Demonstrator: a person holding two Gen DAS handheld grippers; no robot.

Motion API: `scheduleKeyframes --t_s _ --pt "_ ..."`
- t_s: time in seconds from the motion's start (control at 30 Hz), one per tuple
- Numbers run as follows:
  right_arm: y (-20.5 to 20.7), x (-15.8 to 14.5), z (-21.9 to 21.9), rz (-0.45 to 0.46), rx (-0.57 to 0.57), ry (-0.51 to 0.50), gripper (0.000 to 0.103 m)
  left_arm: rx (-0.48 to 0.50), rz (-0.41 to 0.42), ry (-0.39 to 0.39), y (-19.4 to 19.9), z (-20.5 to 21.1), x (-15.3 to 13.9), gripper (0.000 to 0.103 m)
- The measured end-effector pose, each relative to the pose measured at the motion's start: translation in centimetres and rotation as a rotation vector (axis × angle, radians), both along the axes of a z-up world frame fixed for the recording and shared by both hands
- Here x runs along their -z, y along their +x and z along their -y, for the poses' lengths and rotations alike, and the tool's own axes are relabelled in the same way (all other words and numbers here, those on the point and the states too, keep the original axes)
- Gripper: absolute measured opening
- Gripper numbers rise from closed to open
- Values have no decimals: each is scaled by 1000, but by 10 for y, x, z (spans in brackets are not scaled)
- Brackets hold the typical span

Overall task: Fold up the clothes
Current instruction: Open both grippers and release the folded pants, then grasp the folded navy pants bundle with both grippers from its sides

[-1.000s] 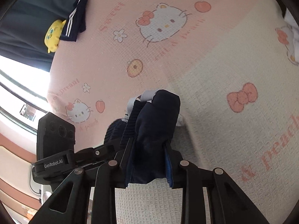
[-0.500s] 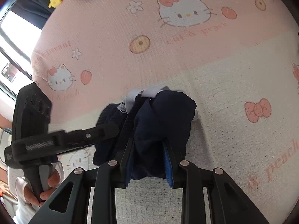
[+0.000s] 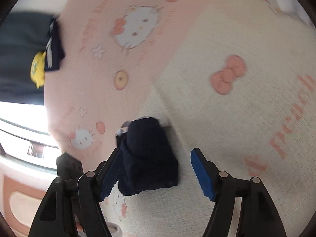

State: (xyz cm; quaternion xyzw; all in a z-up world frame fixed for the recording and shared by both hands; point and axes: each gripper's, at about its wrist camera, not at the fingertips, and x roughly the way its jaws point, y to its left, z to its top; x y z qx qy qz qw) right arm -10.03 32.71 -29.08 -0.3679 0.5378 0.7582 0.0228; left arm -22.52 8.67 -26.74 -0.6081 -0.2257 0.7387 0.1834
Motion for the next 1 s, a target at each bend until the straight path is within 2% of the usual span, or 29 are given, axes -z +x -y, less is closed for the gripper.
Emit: scheduleKeyframes --t_s 0.07,0.13,0.17,0.23,0.37,0.53,0.7,0.83,1.0 --pt "5 9 -6 8 30 -61 70 -45 6 77 0 8 -5 35" --pt "7 12 -7 -3 46 -103 71 -95 6 132 1 15 -12 85" --pt "6 12 -5 -10 43 -108 71 -116 -7 151 2 18 -16 88" --pt "5 9 -2 -17 24 -94 71 -146 -35 188 4 21 -23 88" --pt "-5 5 9 -7 -23 -72 71 -131 -39 181 3 11 -26 88" --pt "-9 2 15 24 -44 -16 73 -49 -62 51 10 -22 -22 88" --pt "-17 -10 22 79 -55 91 73 44 -114 -192 12 -56 -19 88" --pt "-26 -22 33 79 -78 149 73 68 -111 -221 11 -63 -10 88" --pt "-38 -29 47 89 -121 201 73 4 -132 -305 10 -46 1 88"
